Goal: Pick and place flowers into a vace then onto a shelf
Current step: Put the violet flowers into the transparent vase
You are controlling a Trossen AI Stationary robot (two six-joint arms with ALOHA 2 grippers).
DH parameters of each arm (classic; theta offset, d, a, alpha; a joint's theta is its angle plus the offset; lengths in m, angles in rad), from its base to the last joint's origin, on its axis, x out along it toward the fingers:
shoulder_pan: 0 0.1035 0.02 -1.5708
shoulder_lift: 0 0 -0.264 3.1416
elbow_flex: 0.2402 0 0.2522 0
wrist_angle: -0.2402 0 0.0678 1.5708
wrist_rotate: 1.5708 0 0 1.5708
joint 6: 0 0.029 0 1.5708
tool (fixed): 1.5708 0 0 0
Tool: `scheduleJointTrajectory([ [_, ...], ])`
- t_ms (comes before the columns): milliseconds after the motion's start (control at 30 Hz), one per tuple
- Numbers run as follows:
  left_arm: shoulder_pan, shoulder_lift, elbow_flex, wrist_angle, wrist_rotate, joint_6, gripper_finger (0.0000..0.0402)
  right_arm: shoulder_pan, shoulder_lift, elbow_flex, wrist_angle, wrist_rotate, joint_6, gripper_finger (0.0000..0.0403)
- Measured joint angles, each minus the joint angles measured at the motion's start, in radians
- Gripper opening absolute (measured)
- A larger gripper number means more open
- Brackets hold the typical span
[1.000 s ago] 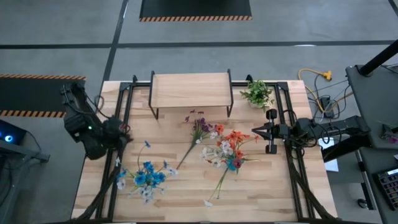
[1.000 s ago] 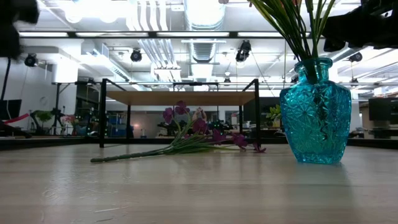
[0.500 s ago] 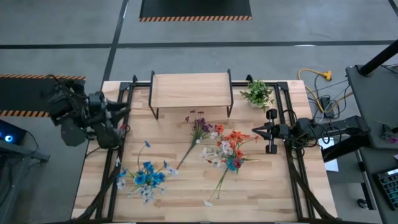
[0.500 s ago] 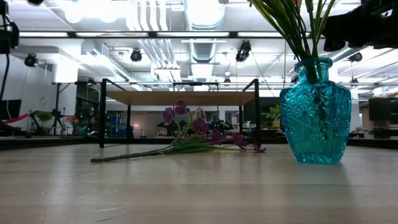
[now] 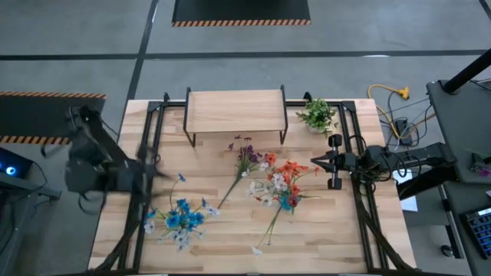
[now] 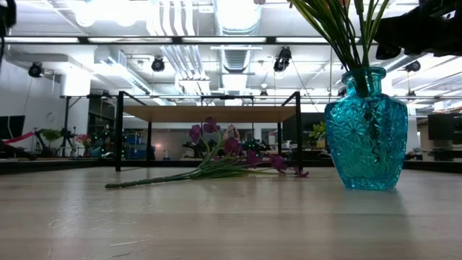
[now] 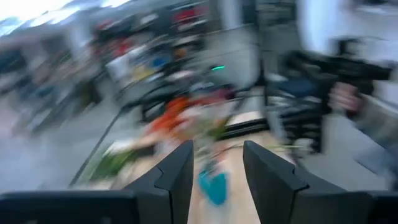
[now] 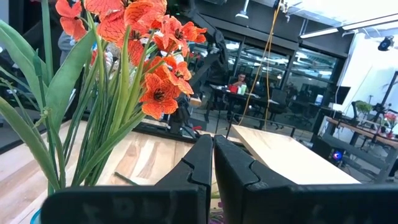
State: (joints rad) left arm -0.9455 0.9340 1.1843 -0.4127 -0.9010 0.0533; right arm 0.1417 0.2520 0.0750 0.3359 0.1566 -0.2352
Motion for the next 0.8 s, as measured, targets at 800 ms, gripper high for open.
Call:
scheduleJointTrajectory([
  [800, 0.853, 0.268, 0.134, 0.079, 0.465, -0.009, 0.0124, 0.0, 0.0, 0.0, -0.005, -0.001, 0.052, 0.0008],
])
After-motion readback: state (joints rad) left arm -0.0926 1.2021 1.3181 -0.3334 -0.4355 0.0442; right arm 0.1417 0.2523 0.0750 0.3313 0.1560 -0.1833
